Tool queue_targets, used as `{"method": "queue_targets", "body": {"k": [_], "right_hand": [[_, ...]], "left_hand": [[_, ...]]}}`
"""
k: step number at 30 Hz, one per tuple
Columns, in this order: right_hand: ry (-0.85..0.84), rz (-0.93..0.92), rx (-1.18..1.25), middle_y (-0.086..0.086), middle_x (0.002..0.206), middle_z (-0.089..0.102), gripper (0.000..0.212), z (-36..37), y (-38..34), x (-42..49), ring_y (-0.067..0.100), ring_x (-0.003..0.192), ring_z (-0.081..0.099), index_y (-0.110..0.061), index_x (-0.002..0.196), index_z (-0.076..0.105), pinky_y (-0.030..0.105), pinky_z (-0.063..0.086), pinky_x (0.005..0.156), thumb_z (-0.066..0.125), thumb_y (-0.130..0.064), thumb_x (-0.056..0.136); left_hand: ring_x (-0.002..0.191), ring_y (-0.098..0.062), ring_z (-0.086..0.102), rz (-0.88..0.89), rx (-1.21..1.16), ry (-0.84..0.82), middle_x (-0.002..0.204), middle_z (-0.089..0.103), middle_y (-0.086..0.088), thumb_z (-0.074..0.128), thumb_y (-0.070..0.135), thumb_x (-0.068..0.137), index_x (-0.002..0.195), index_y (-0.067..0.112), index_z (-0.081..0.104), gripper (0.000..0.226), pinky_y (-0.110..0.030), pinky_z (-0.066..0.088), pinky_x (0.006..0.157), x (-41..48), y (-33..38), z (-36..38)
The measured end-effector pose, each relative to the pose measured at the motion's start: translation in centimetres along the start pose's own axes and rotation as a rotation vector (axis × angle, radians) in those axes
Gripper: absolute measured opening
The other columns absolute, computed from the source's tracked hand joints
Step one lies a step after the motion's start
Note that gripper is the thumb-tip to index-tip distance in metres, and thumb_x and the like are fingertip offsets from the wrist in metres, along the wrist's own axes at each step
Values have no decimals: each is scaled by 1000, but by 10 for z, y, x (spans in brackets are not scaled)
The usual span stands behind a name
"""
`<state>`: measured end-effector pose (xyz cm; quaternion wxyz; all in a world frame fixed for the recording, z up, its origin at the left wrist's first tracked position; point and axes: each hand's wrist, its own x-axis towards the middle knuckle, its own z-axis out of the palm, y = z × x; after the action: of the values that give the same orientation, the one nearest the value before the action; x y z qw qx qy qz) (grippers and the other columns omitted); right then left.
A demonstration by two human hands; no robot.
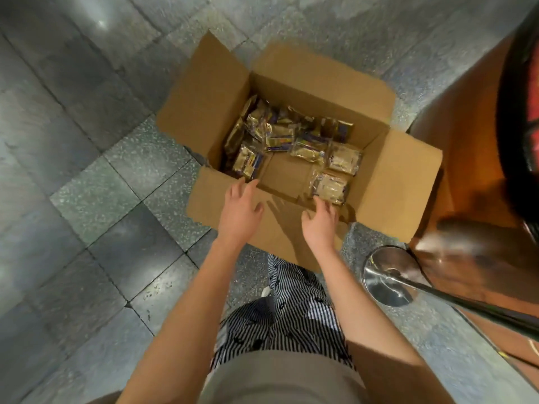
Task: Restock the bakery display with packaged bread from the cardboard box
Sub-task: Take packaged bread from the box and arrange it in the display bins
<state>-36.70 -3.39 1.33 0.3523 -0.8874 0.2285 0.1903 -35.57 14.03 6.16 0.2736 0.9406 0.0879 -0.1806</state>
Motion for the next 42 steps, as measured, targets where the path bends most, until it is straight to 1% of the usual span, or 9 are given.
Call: {"method": "queue_targets", "body": {"k": [5,9,16,25,28,31,34,39,42], "right_hand": [[-11,74,-107,20,157,25,59,1,4,65,39,147,16,-24,151,34,51,20,119,56,-22,97],[-97,-3,-320,19,160,16,79,-1,17,117,40,148,12,-35,156,8,48,11,120,59,-26,97],[-329,-27,-577,21,161,9,84,9,50,200,38,150,2,-42,154,-2,50,9,122,56,-21,98],[-405,-118,-742,19,163,-6,101,47,96,261,36,149,-12,-47,151,-12,54,-7,118,64,-16,93],[-424,-112,-823,20,162,-4,103,53,103,273,38,150,-5,-46,152,-11,55,-2,118,69,-30,89],[-308,-176,-861,27,157,21,106,58,107,275,45,146,18,-40,155,9,61,13,117,81,-35,77],[-290,-211,-878,31,144,34,107,57,111,276,49,138,29,-36,155,15,62,18,116,84,-37,73],[-300,-210,-899,29,124,49,96,54,105,271,47,117,51,-40,153,23,57,41,100,80,-42,76],[-461,-215,-872,26,134,48,82,50,97,269,44,127,46,-41,154,14,53,35,107,67,-29,92]], "left_hand": [[145,-33,21,-22,19,-126,156,28,-14,53,20,99,149,14,36,54,-43,23,117,73,0,19],[143,-36,23,-119,-1,-230,155,30,-15,54,20,98,148,14,38,53,-48,26,117,130,-5,47],[150,-35,10,-178,191,-315,162,15,-8,53,20,98,153,25,26,61,-52,20,120,214,-28,94],[147,-48,-10,-94,525,-333,164,-13,-8,46,25,101,155,37,14,64,-65,6,118,279,-70,138],[146,-51,-11,-157,555,-353,164,-15,-6,53,28,98,156,39,7,74,-66,11,117,288,-78,150],[145,-51,-12,-196,574,-346,164,-18,-2,58,28,97,155,41,3,82,-68,11,115,295,-82,159],[146,-51,-10,-216,588,-325,164,-16,0,63,28,94,155,42,2,87,-69,13,115,299,-84,164],[145,-52,-1,-200,608,-326,164,-12,-2,70,23,87,155,41,0,99,-69,22,111,303,-83,157],[145,-50,5,-213,534,-331,164,-4,-6,71,22,85,155,40,7,97,-67,23,112,303,-78,148]]}}
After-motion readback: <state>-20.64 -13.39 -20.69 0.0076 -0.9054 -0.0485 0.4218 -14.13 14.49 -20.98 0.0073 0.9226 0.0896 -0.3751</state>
